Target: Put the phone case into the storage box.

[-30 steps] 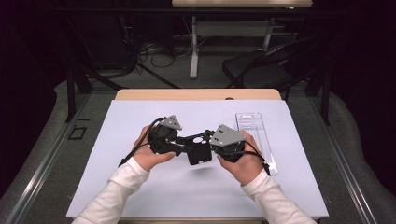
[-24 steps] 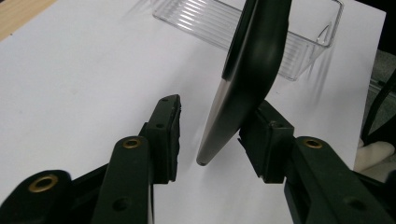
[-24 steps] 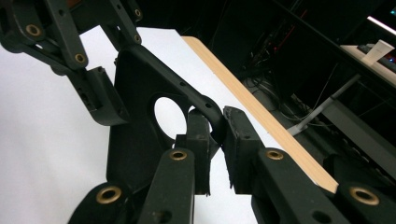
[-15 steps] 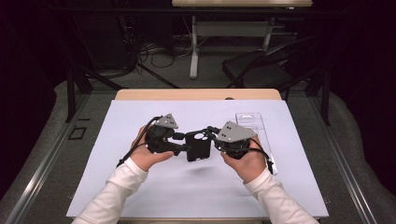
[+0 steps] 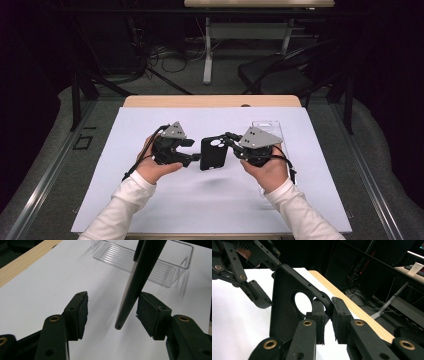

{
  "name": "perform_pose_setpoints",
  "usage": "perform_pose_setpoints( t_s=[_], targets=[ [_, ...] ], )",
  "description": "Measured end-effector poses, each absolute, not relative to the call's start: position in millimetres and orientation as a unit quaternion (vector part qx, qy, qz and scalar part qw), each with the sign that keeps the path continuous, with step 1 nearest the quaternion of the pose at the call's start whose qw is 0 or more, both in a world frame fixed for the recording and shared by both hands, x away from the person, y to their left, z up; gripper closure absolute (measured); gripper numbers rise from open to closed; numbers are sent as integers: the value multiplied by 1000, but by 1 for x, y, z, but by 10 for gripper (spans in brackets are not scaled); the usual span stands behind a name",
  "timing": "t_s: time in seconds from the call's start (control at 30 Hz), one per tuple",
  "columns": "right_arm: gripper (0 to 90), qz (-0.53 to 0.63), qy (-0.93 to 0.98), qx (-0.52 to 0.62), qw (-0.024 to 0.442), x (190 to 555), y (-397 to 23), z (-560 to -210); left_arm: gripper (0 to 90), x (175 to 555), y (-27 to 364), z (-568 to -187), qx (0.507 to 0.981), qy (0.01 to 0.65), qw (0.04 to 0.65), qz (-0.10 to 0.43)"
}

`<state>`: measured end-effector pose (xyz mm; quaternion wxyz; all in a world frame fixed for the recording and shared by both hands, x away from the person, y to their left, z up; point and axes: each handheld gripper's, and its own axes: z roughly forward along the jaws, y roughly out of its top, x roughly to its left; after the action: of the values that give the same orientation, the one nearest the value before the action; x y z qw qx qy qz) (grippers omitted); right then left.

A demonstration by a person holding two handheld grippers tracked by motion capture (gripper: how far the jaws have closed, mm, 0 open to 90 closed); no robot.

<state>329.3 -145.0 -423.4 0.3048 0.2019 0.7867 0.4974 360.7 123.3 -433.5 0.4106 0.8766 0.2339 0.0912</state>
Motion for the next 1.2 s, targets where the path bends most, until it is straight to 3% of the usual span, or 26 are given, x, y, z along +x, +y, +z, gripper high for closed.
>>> perform_pose_setpoints(
  t_s=[0.47,0.67,1.2],
  targets=[
    [818,518,772,207,306,333,-155,-419,405,361,136,-441,860,262,427,93],
    [818,518,771,206,308,334,-156,-417,273,363,138,-444,849,276,441,91],
    [818,509,770,198,329,343,-161,-413,186,366,147,-451,835,287,465,73]
  ],
)
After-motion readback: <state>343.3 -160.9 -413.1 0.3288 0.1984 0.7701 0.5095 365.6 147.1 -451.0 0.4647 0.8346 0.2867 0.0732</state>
